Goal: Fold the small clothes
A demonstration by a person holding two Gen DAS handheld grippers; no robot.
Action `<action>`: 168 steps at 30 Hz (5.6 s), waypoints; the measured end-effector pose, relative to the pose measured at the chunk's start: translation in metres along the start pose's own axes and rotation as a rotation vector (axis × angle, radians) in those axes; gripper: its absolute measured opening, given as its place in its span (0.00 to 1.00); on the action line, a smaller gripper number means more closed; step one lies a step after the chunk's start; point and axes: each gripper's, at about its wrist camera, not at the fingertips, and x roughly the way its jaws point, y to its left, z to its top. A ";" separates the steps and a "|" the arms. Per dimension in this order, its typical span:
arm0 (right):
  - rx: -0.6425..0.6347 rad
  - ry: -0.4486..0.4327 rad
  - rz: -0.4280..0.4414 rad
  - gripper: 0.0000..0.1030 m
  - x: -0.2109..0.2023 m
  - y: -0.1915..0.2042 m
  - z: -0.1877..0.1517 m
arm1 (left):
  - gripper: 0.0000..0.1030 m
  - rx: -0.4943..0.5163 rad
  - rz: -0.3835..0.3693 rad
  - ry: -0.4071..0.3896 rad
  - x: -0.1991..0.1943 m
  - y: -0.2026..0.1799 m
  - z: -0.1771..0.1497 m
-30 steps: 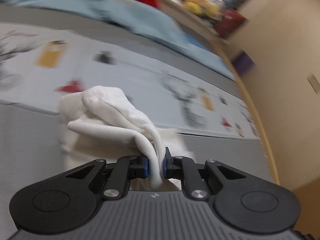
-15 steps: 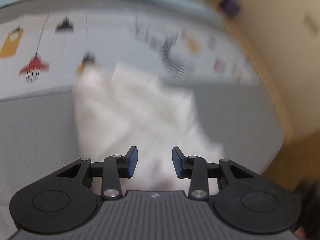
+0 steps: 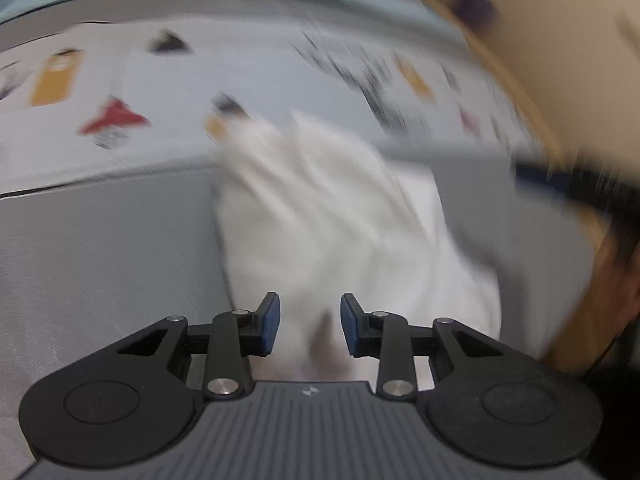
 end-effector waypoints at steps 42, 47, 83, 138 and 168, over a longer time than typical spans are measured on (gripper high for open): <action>-0.418 0.298 0.008 0.12 0.077 0.022 -0.056 | 0.02 0.058 0.221 -0.046 0.072 0.021 0.033; -0.359 0.262 0.133 0.14 0.047 0.014 -0.049 | 0.03 0.074 0.167 -0.133 0.028 -0.006 0.028; -0.375 -0.251 -0.120 0.87 -0.144 0.079 -0.175 | 0.81 -0.023 0.399 -0.362 -0.102 -0.152 -0.164; -0.396 -0.117 -0.124 0.87 -0.112 0.095 -0.186 | 0.82 0.019 0.366 -0.320 -0.080 -0.142 -0.159; -0.396 -0.116 -0.123 0.87 -0.113 0.094 -0.186 | 0.82 0.020 0.365 -0.322 -0.080 -0.142 -0.159</action>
